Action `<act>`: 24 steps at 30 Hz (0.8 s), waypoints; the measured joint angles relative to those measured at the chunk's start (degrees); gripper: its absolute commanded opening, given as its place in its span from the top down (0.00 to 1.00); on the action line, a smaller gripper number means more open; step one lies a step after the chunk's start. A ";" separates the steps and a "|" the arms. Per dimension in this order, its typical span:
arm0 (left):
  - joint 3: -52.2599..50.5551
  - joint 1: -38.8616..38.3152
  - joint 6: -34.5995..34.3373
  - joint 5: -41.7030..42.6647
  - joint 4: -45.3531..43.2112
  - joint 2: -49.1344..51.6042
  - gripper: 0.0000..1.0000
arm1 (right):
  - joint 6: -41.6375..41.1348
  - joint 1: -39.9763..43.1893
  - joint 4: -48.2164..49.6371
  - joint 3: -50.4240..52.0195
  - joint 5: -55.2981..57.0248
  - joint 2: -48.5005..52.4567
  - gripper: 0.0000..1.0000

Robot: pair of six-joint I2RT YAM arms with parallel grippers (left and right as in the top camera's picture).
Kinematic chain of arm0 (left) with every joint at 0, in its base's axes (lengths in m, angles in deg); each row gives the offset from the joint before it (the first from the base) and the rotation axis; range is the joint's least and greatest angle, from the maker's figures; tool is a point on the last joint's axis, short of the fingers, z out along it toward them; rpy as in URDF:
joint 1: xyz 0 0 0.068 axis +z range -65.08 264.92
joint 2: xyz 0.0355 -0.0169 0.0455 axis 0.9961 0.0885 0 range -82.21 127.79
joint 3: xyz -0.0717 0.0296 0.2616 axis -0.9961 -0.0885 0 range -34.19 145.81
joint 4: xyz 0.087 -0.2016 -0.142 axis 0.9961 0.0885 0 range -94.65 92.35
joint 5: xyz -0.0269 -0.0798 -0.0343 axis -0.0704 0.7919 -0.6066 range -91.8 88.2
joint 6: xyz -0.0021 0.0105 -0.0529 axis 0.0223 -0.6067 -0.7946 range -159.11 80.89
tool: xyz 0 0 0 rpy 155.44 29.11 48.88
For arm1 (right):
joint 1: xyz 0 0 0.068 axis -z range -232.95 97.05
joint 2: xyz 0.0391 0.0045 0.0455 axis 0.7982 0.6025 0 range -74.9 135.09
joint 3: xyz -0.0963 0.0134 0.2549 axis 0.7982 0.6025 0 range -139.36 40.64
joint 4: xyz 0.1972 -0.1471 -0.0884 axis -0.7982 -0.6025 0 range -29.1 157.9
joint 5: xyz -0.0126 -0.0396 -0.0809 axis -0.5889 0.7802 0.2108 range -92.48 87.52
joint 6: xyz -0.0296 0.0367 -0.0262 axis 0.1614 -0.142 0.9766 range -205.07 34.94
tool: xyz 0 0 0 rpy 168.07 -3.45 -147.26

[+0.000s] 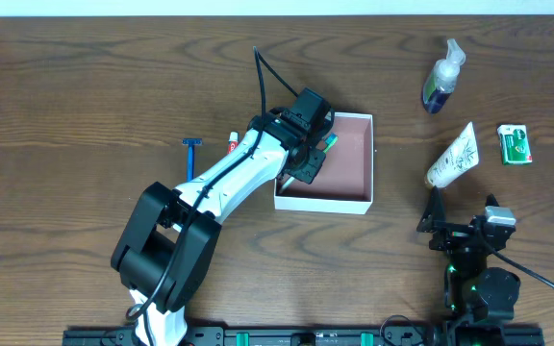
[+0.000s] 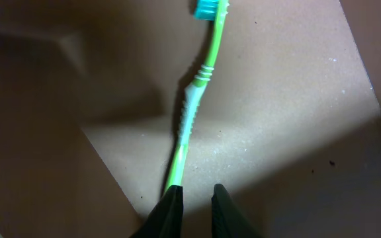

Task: Pack container
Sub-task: 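Lower the toothbrush into the box and open the left gripper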

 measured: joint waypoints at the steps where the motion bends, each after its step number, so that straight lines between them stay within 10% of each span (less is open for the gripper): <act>1: 0.00 0.00 0.00 0.00 -0.04 0.00 0.83 | -0.02 0.00 0.00 0.00 0.00 0.00 0.01; 24: 2.45 -0.79 3.50 5.05 -1.86 -4.42 0.87 | 0.00 0.00 0.00 0.00 0.00 0.00 0.01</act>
